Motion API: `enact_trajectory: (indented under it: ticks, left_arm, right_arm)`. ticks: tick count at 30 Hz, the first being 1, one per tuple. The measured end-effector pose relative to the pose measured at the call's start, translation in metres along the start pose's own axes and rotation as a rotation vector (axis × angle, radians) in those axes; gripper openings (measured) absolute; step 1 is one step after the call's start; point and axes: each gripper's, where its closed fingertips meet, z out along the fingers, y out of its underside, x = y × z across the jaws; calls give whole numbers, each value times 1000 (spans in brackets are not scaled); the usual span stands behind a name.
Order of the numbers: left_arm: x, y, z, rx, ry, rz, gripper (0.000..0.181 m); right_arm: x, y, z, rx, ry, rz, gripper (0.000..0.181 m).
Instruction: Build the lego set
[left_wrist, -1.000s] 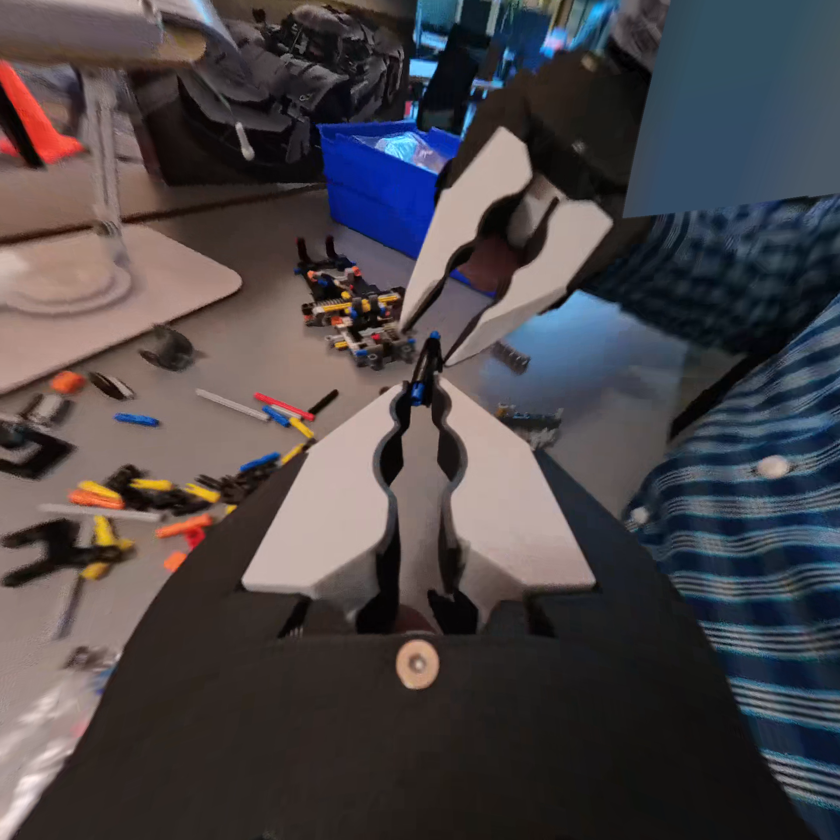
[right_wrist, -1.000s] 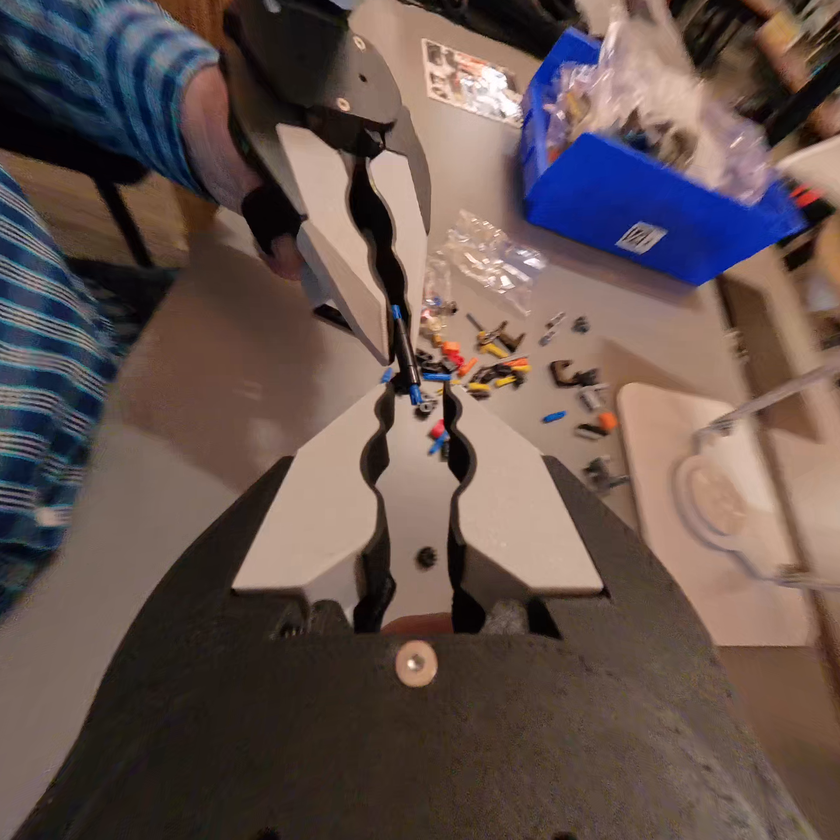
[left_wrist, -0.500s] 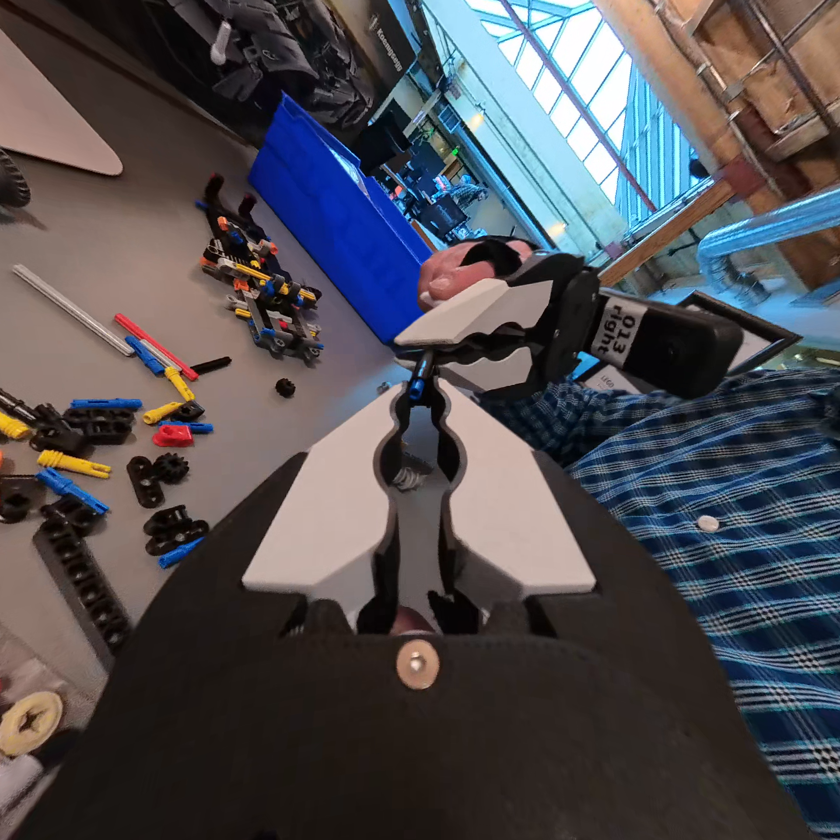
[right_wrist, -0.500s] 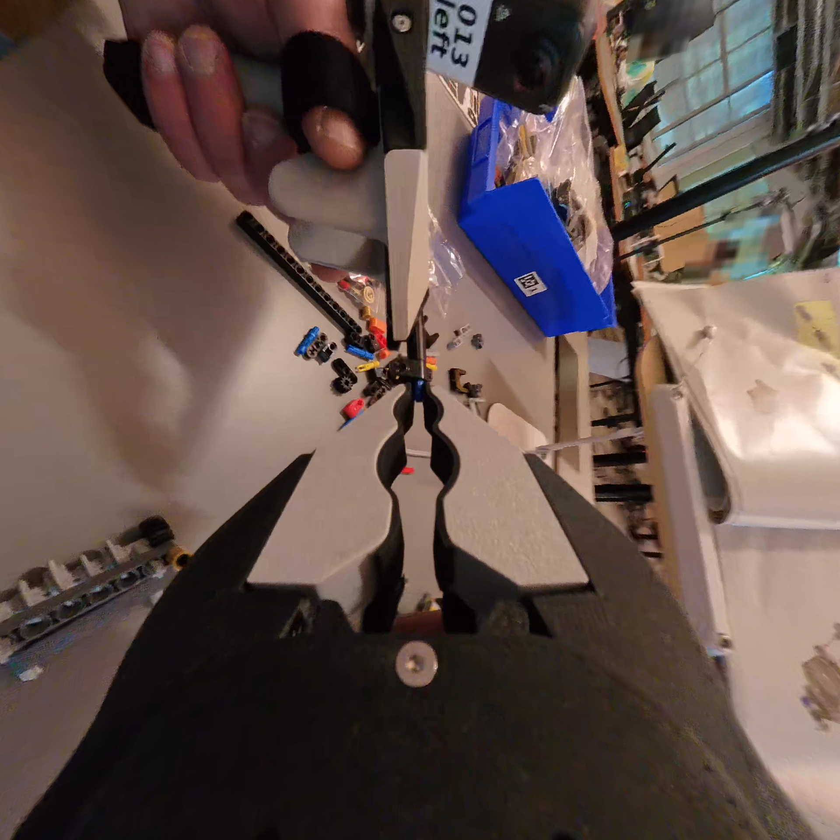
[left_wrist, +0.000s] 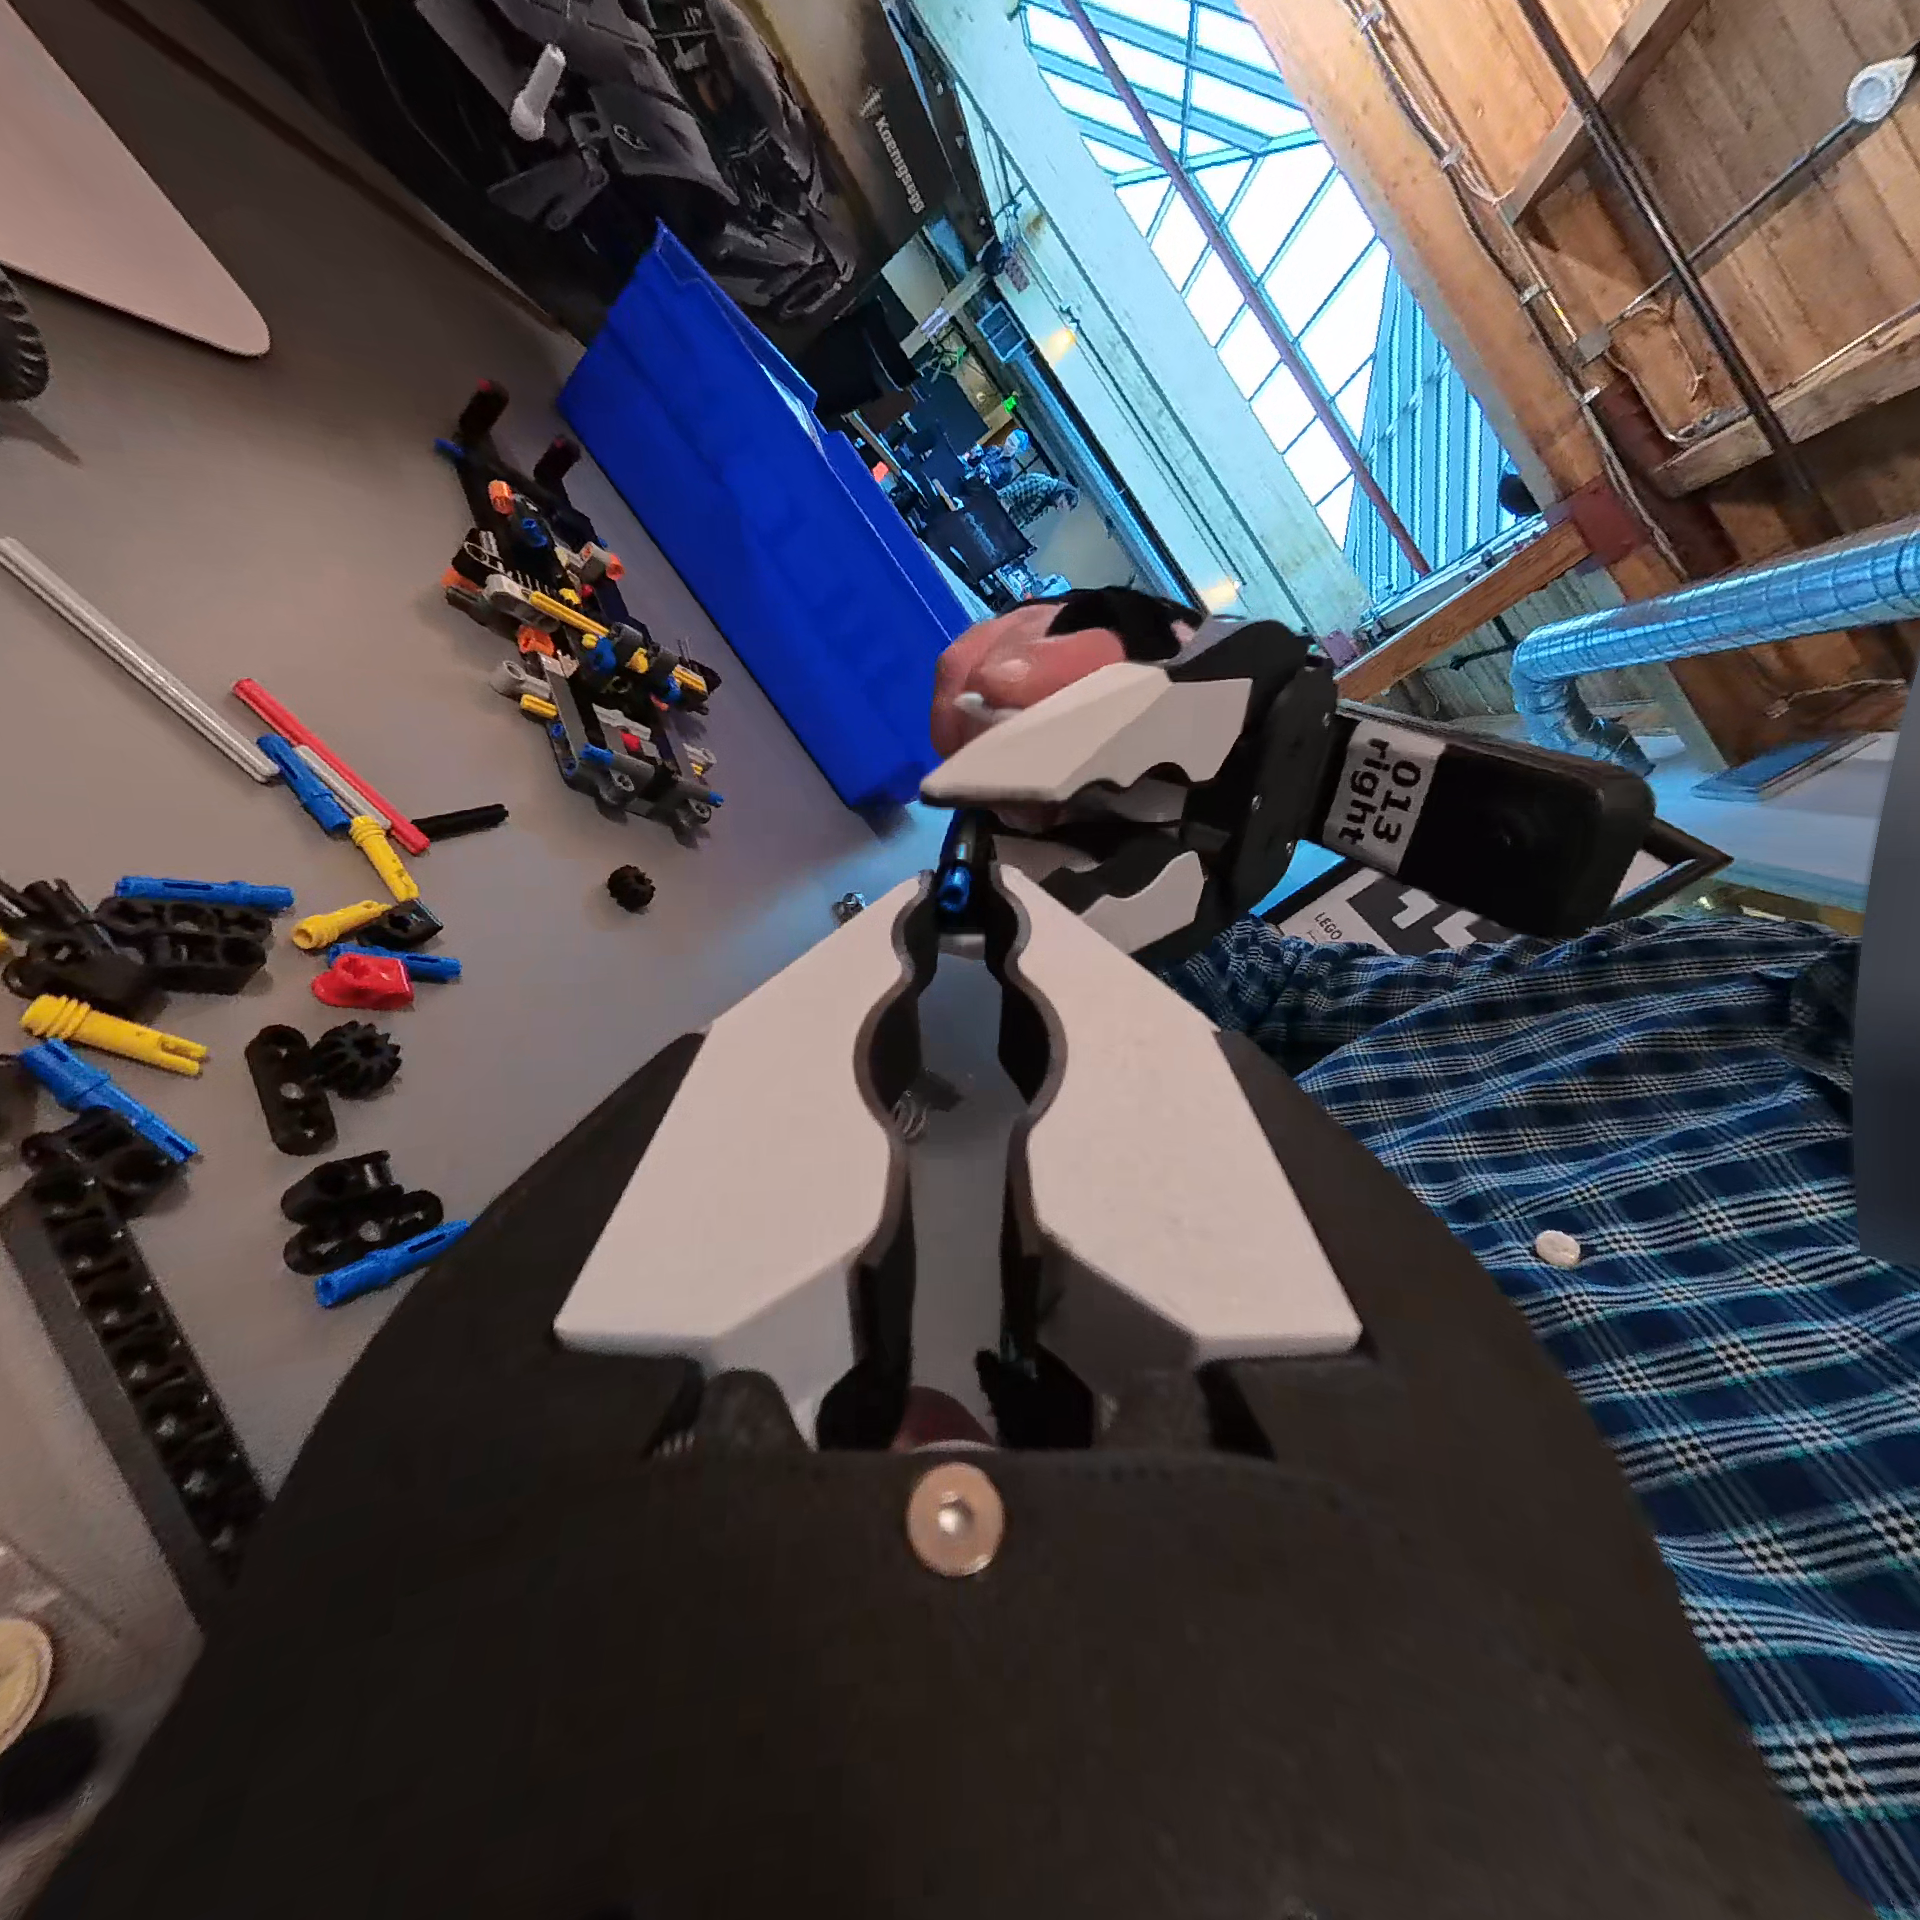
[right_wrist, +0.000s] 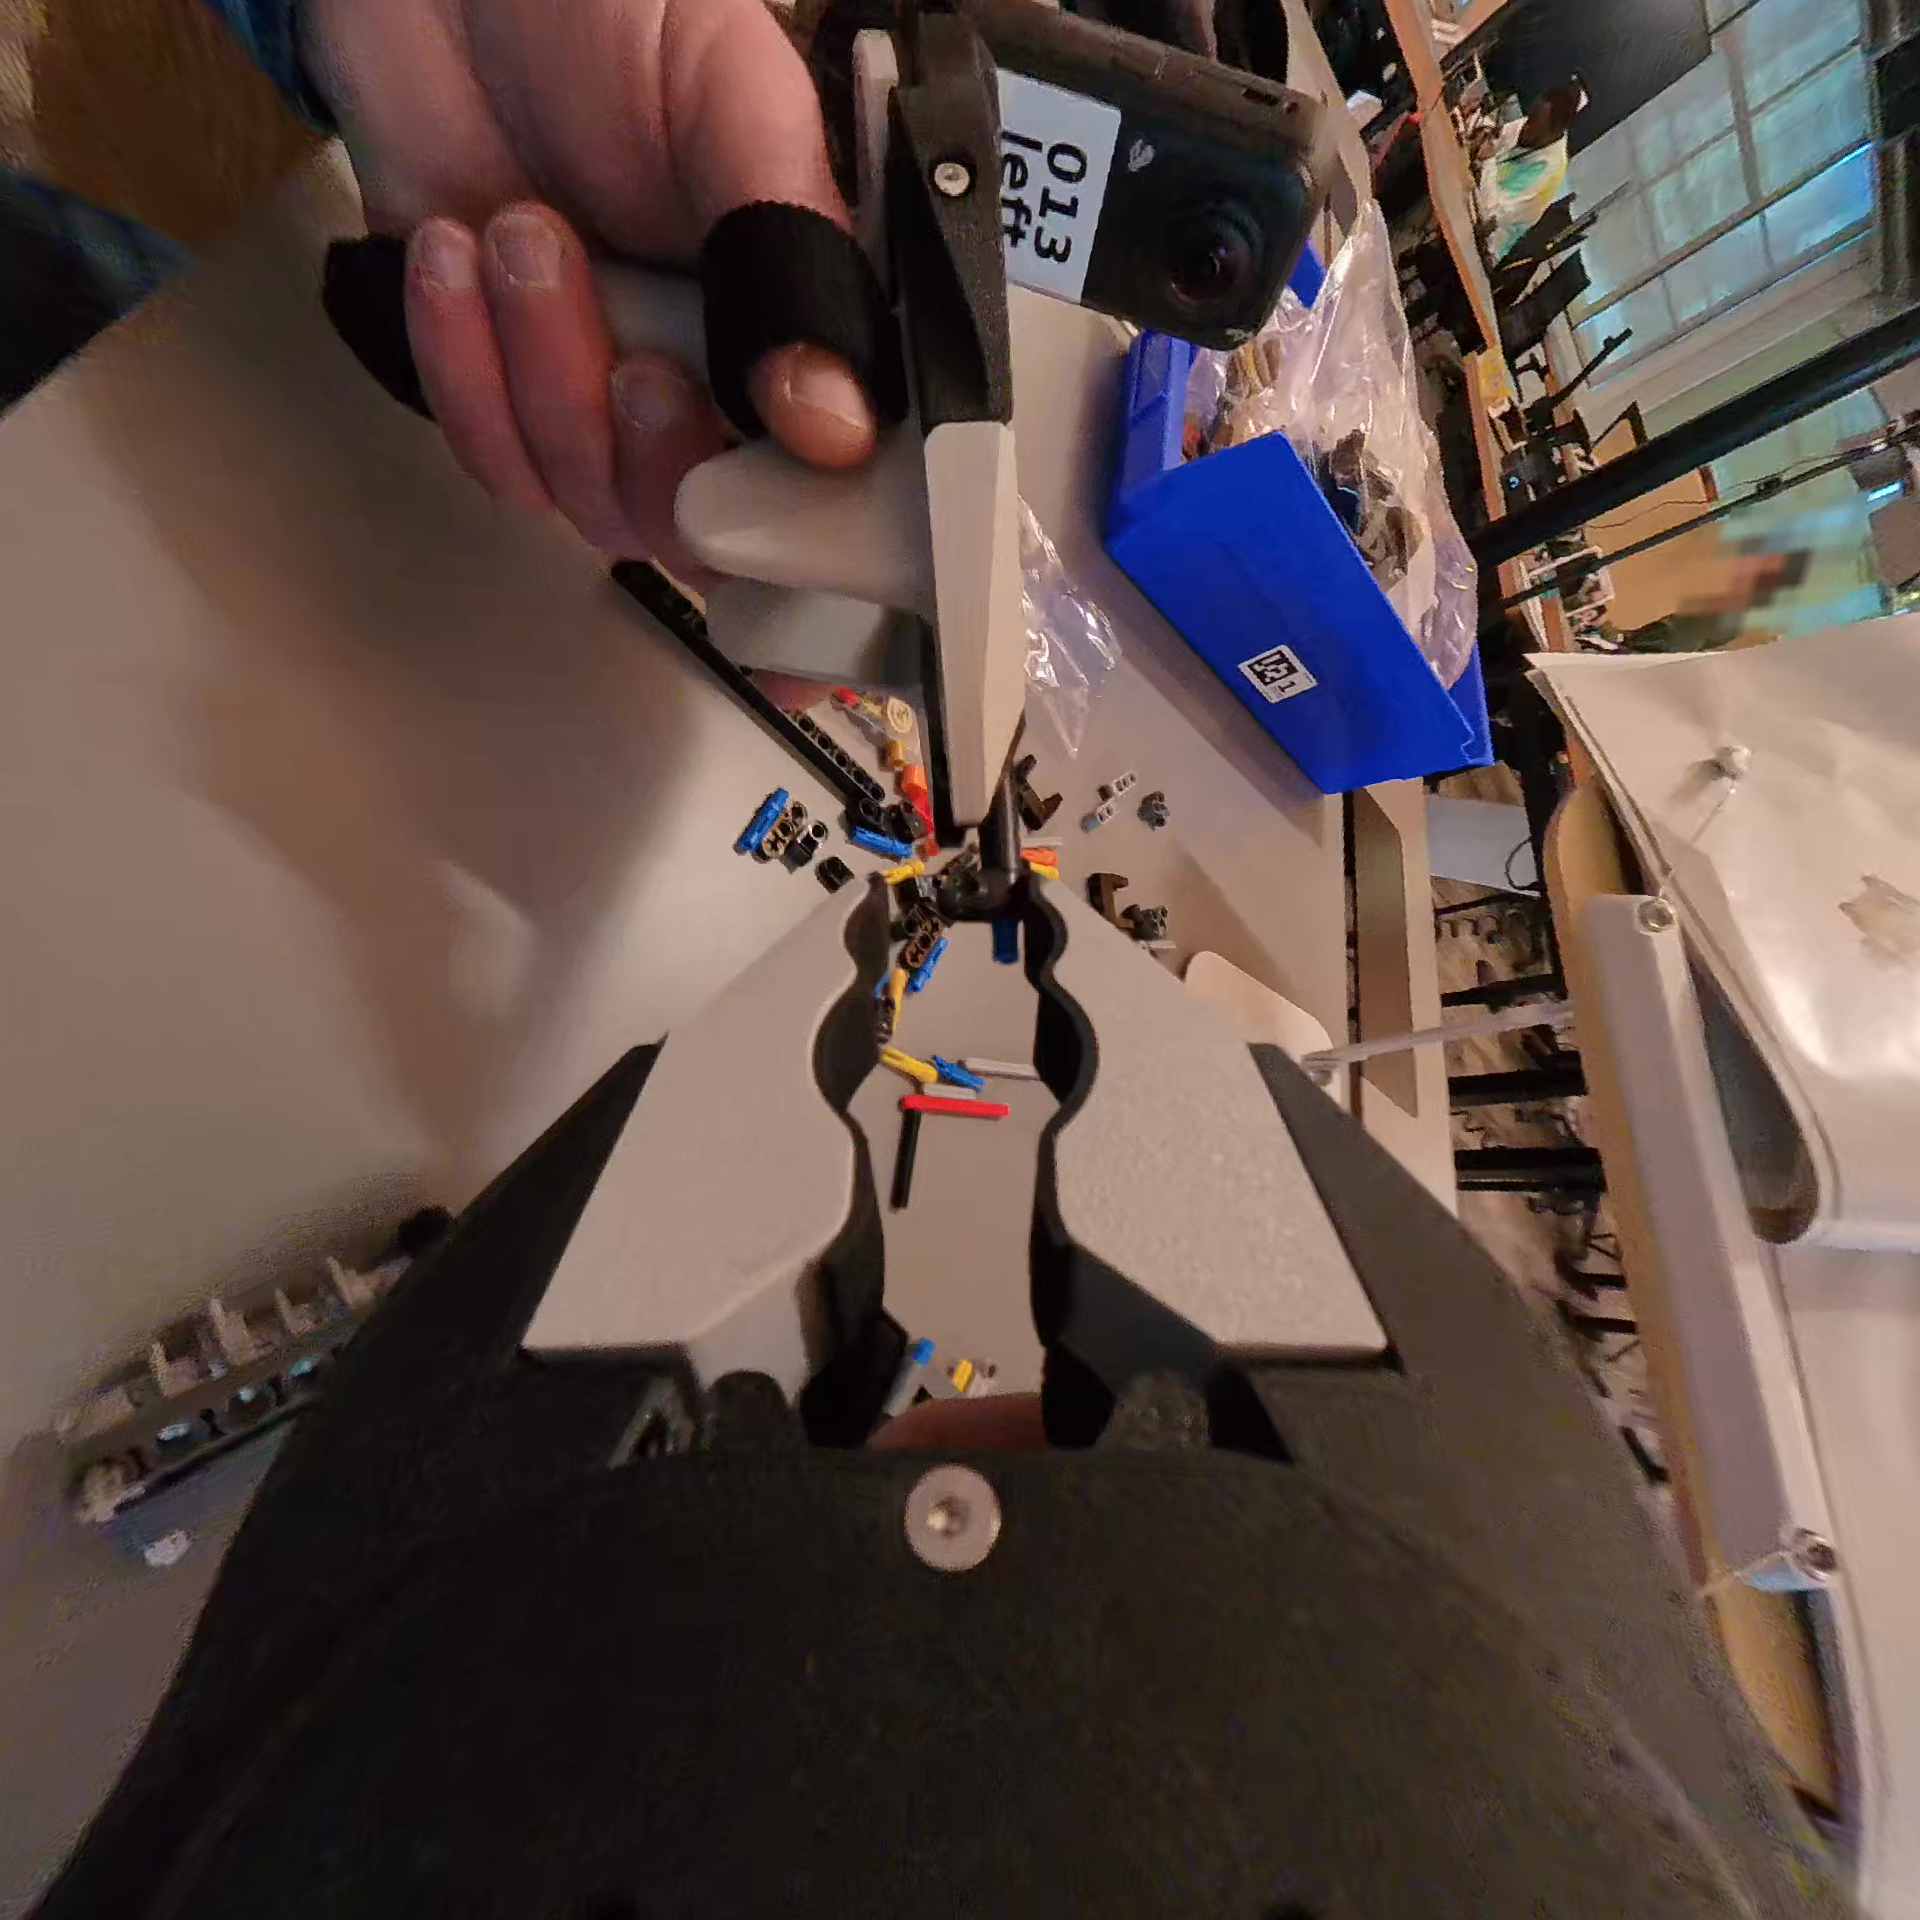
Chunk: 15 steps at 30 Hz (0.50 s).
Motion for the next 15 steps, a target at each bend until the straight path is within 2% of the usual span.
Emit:
enact_trajectory:
  ticks: [1,5,8,12,15]
  left_arm:
    - [1,1,0,-4,1,1,5]
    - [2,2,0,5,1,23,6]
    - [2,-5,-8,39,-50,110,26]
    - [1,-4,-13,-4,-201,423,35]
    - [4,1,-8,-54,-267,631,35]
  right_arm:
    - [1,-1,0,7,2,27,13]
    - [-1,-2,0,30,-42,124,12]
    - [4,-3,-4,78,-63,225,12]
    - [3,-2,-5,99,-102,275,12]
    - [-2,-4,-3,104,-140,279,12]
